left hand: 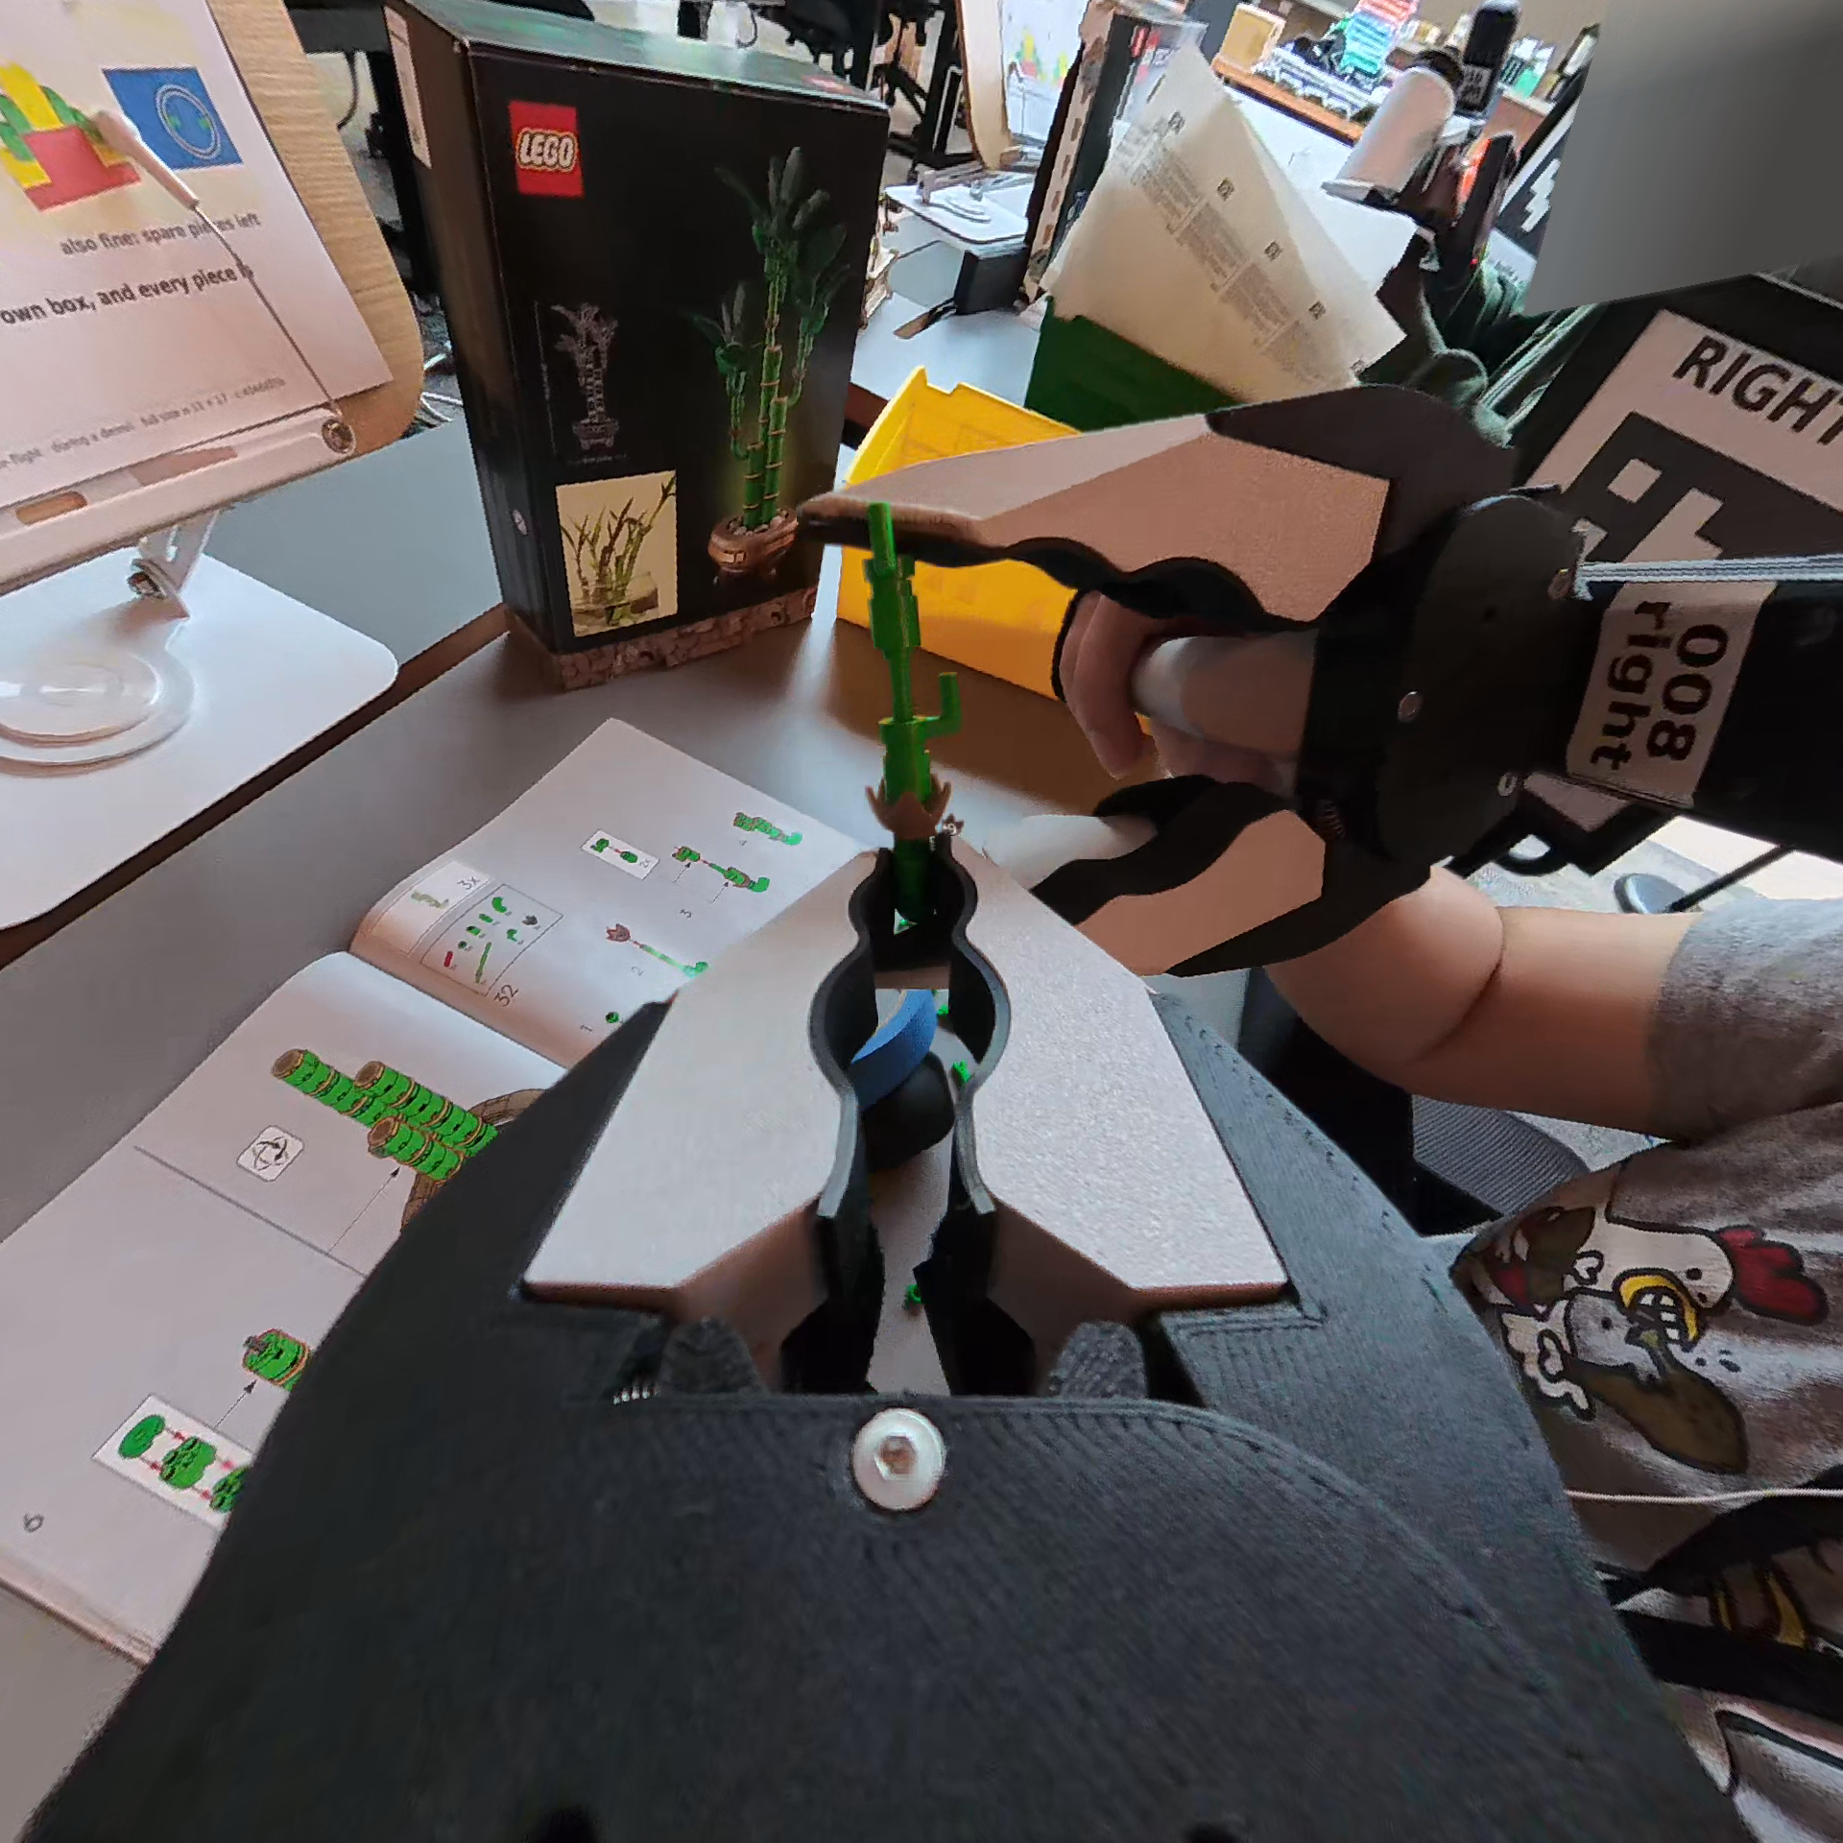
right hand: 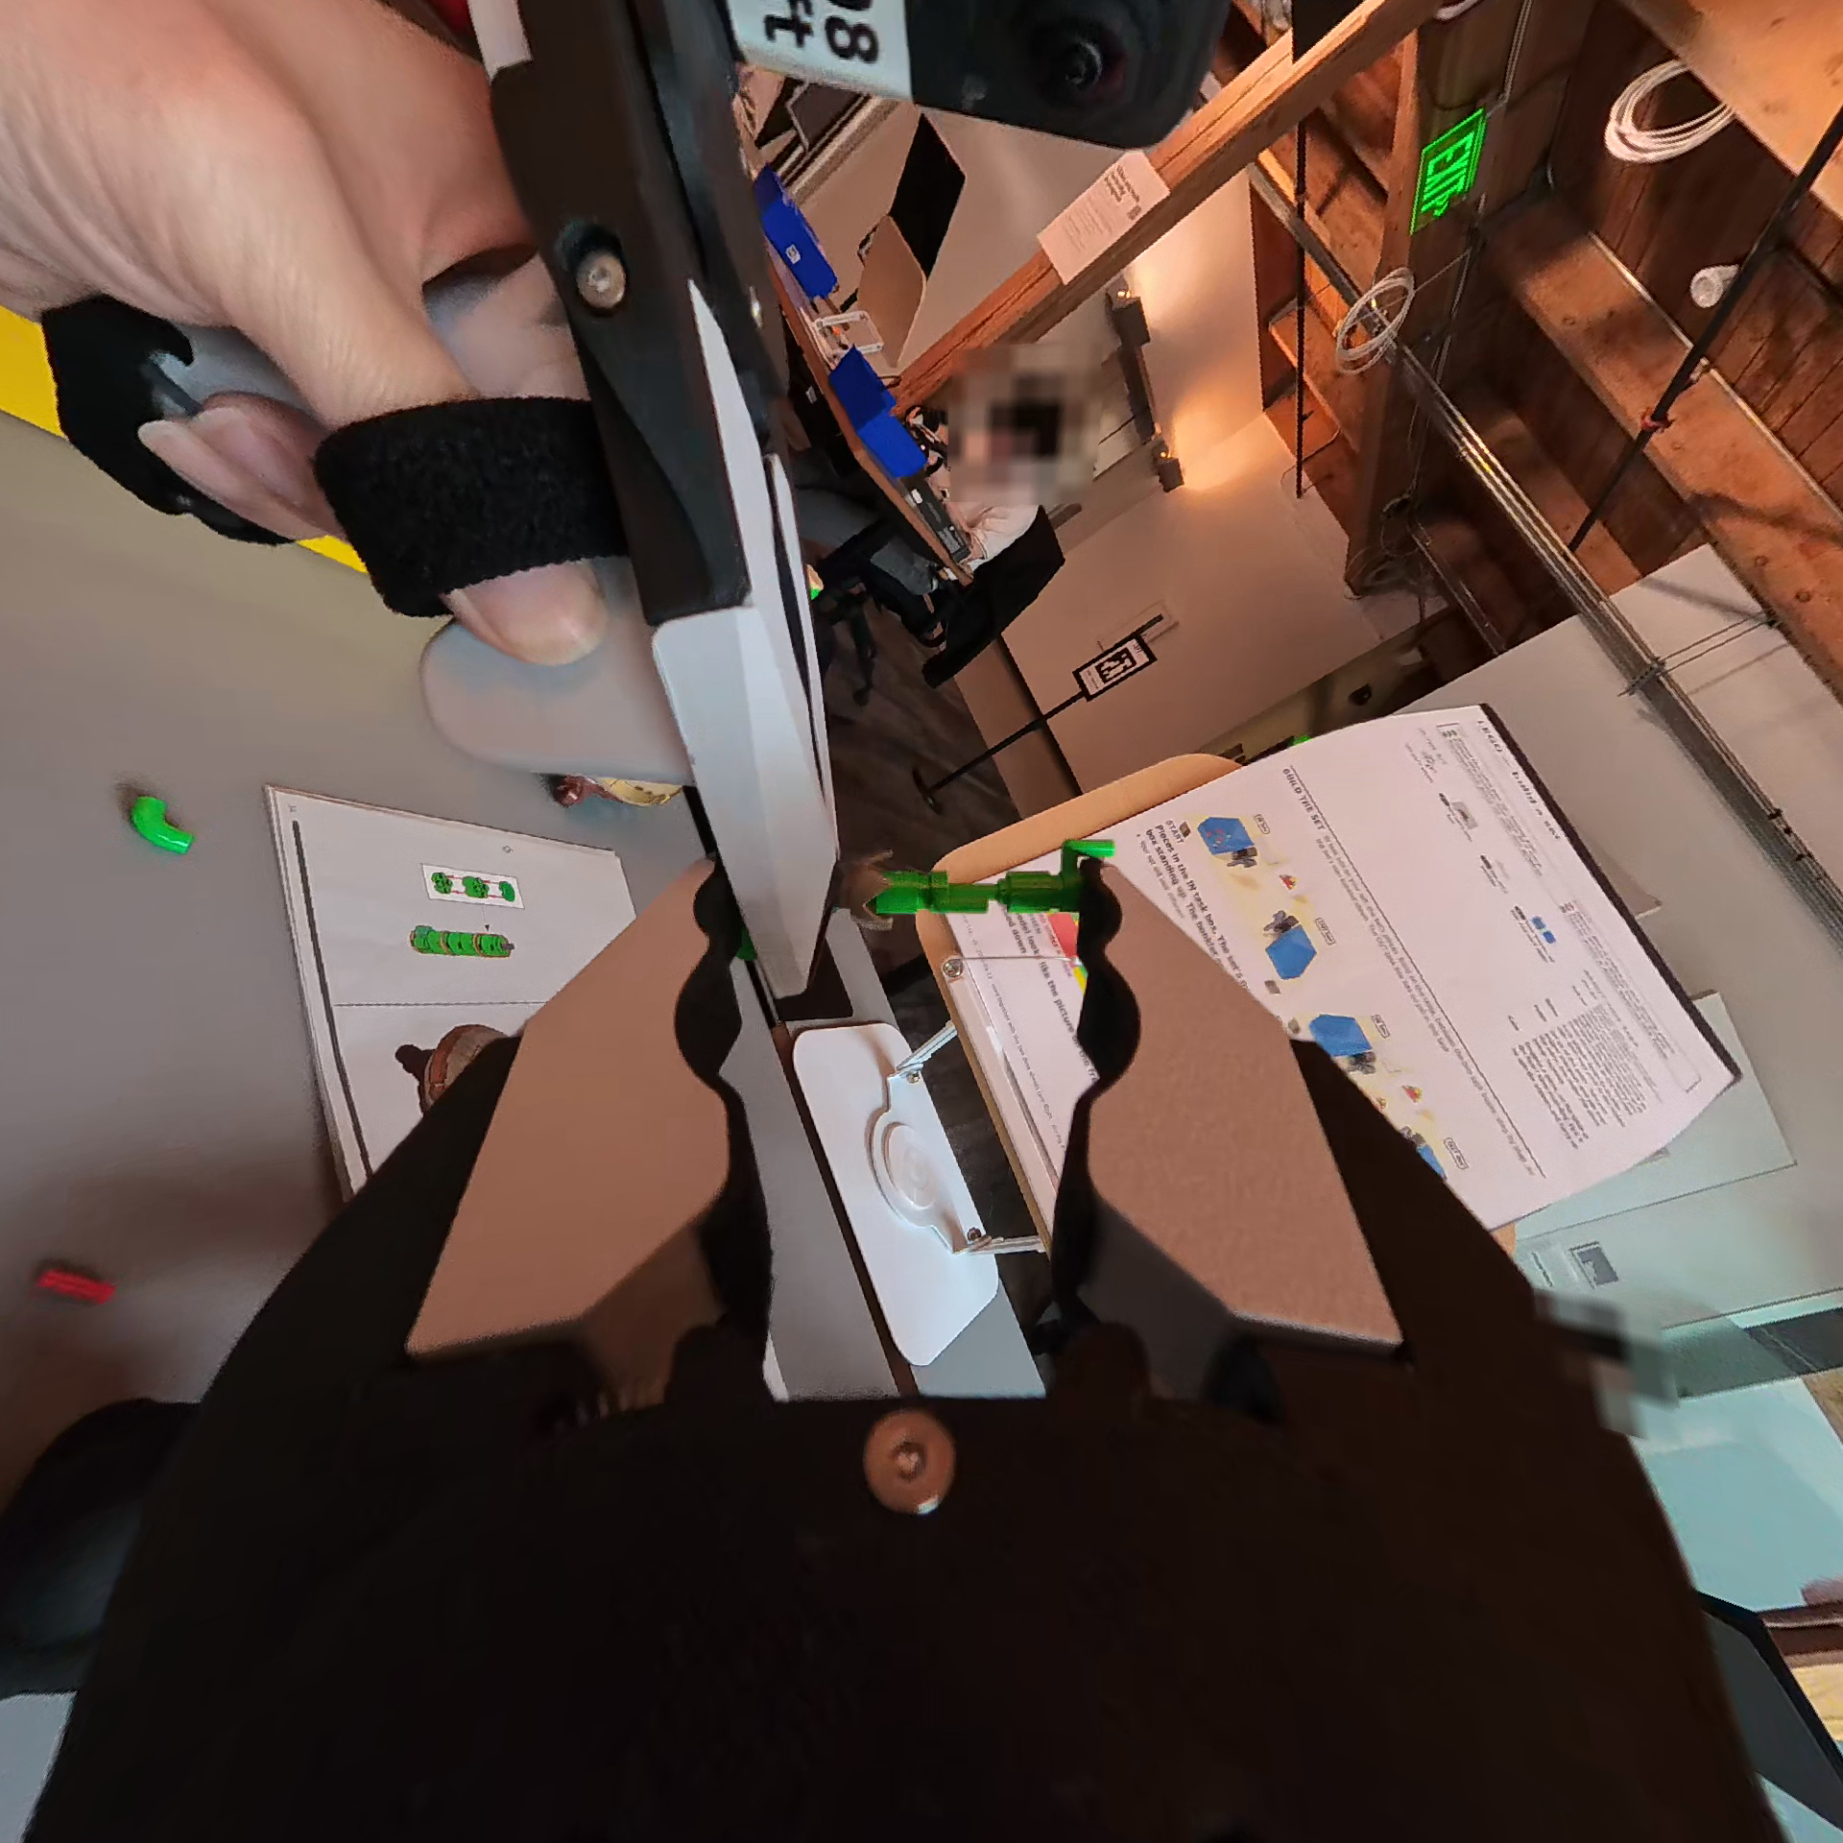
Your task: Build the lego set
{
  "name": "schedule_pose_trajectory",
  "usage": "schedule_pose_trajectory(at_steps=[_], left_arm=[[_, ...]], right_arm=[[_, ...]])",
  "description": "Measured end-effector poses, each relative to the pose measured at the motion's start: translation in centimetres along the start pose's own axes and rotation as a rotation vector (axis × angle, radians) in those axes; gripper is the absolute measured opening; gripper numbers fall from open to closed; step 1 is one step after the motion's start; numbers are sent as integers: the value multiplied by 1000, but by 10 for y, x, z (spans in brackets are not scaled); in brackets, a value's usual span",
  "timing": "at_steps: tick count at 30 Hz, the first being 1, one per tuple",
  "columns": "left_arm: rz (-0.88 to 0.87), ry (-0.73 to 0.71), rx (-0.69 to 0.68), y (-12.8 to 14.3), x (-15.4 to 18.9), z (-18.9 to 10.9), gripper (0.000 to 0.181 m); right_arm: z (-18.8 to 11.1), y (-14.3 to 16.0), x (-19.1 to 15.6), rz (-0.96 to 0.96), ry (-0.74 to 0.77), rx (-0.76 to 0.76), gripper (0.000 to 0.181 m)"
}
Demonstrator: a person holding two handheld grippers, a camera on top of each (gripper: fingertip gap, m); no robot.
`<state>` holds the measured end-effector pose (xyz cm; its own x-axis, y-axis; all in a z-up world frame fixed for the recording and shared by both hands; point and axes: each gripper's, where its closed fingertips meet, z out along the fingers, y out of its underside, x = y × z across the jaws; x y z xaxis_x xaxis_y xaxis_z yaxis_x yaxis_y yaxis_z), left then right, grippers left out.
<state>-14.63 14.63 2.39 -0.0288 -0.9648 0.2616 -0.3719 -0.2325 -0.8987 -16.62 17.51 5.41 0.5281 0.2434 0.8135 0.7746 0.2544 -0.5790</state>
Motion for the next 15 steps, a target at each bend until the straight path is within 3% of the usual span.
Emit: schedule_pose_trajectory(at_steps=[4, 15], left_arm=[[-33, 67, 14, -1, 5, -4, 5], [-121, 462, 105, -14, 46, -24, 16]], right_arm=[[-2, -5, 0, 5, -4, 32, 65], [-28, -35, 6, 96, -67, 276, 65]])
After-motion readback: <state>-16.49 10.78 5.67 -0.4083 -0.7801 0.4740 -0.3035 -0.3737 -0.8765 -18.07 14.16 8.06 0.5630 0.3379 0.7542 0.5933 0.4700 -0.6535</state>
